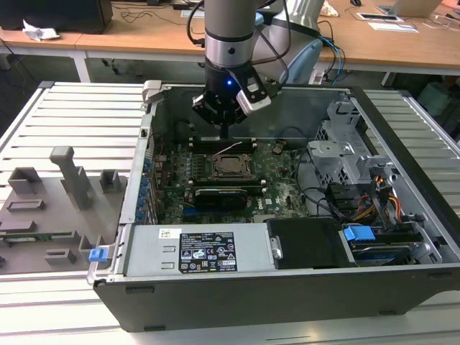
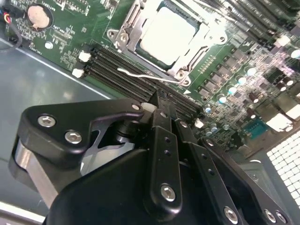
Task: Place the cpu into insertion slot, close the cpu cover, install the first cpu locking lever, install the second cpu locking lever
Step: 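Install the first cpu locking lever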
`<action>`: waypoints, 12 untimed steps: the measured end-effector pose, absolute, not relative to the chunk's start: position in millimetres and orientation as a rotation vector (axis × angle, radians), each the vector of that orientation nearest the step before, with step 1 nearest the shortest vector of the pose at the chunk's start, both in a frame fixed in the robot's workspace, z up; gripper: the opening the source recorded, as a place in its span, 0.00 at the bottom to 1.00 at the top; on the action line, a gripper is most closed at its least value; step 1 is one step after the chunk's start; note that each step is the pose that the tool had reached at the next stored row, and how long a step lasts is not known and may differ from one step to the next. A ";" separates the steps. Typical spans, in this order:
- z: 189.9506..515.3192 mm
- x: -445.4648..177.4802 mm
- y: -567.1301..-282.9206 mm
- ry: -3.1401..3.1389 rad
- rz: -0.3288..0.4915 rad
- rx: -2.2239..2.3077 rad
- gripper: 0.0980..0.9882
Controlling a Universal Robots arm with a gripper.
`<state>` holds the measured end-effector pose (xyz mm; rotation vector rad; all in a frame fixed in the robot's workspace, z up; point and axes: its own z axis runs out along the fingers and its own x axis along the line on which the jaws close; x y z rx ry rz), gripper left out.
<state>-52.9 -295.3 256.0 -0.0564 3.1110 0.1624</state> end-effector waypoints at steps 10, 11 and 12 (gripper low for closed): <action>241.4 -45.9 -295.3 3.110 0.177 -0.056 0.00; 239.9 -44.0 -295.3 3.110 0.177 -0.056 0.00; 239.4 -43.3 -295.3 3.110 0.177 -0.056 0.00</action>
